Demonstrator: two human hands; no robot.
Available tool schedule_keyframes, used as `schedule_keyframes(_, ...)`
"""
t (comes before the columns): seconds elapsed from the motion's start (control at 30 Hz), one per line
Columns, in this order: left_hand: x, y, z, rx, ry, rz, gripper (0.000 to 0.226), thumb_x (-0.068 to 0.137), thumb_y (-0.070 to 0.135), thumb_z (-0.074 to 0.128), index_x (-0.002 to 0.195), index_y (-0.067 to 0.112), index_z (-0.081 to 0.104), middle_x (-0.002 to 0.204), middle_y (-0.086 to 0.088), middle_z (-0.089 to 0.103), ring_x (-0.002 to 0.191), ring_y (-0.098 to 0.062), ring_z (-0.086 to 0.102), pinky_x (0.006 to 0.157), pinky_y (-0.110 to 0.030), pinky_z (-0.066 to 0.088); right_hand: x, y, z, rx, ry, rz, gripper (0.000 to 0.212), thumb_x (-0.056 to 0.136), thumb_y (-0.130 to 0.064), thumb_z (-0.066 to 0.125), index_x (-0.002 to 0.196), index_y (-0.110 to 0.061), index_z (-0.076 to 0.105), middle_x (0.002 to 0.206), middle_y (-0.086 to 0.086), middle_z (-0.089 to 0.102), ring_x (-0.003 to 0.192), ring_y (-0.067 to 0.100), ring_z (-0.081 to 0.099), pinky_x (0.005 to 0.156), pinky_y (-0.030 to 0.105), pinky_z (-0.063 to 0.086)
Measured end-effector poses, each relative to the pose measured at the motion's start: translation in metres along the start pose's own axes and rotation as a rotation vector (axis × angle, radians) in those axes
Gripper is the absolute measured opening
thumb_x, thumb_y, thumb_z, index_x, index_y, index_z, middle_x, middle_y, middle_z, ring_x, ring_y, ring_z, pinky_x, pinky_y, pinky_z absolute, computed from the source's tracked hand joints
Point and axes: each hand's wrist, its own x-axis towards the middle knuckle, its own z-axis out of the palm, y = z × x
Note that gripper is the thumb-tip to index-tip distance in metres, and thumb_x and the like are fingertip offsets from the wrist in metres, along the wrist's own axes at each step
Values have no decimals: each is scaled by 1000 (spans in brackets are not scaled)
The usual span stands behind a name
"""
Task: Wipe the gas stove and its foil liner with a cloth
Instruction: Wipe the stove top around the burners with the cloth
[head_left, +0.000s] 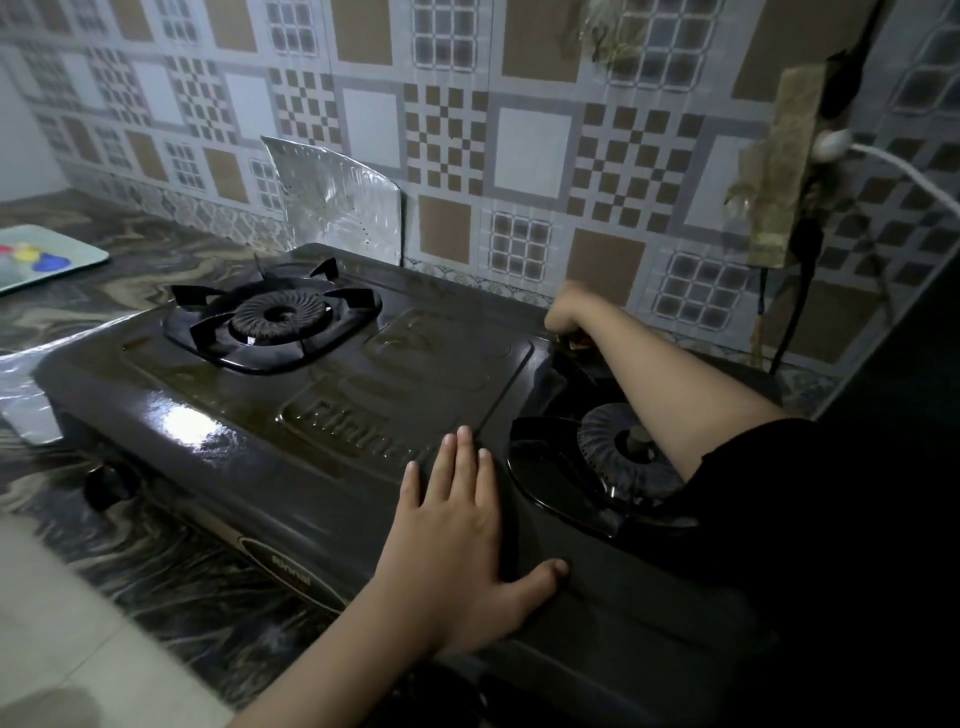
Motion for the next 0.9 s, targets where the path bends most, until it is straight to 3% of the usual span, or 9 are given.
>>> schedule_keyframes(0.13,-1,1,-1,1,-6,-4,114,70,83,14,151,8,-13,155,-12,-30,143,-25,-28,118,-47,-11,9,-11,6,185,9,-118,10,85,1,50,75,0,49,75,12,50,61,25,51,52,32,43)
schedule_keyframes(0.17,-1,1,-1,-1,-8,-6,114,70,83,15,151,8,-13,155,-12,-30,143,-24,-28,118,-46,-11,14,-11,8,218,-2,-173,9,86,0,49,88,6,56,88,15,58,74,30,58,62,35,50)
schedule_keyframes(0.2,-1,1,-1,-3,-7,-9,114,71,83,15,151,8,-13,154,-11,-30,143,-24,-29,118,-46,-11,19,-9,9,238,-12,-214,26,86,0,48,109,10,57,110,19,60,97,34,60,80,40,54)
schedule_keyframes(0.27,-1,0,-1,-2,-2,-7,114,71,84,15,152,9,-13,154,-11,-31,143,-24,-29,117,-45,-12,21,-3,9,262,-51,-292,44,89,2,43,132,1,48,137,15,49,126,32,48,106,39,41)
schedule_keyframes(0.4,-1,-1,-2,2,-8,-1,113,74,85,19,151,10,-16,153,-10,-34,142,-23,-30,115,-42,-16,23,18,4,288,-302,-473,43,90,11,40,120,-12,62,147,7,43,139,18,36,119,35,24)
schedule_keyframes(0.5,-2,-2,-2,4,-8,5,115,71,86,15,151,10,-18,153,-9,-34,142,-23,-31,114,-41,-17,16,32,-2,148,-314,-538,45,87,14,46,119,-12,66,150,5,38,141,11,32,117,25,23)
schedule_keyframes(0.63,-1,-3,0,2,-12,6,116,66,86,8,151,10,-17,153,-9,-34,142,-22,-30,114,-42,-16,3,35,-7,-11,-18,-555,45,80,0,68,123,-13,63,139,4,53,129,15,49,94,17,37)
schedule_keyframes(0.77,0,-2,0,4,-1,5,118,64,86,6,151,10,-15,154,-9,-33,143,-22,-29,116,-42,-12,-1,39,-3,-59,43,-511,43,81,-5,69,122,-16,65,123,2,63,114,20,56,83,21,38)
schedule_keyframes(0.9,-1,-2,1,-2,11,0,119,61,86,3,151,11,-14,154,-9,-31,143,-21,-28,116,-42,-11,-1,36,-8,-202,-70,-477,47,85,2,53,122,-25,66,103,-6,51,105,26,55,87,37,46)
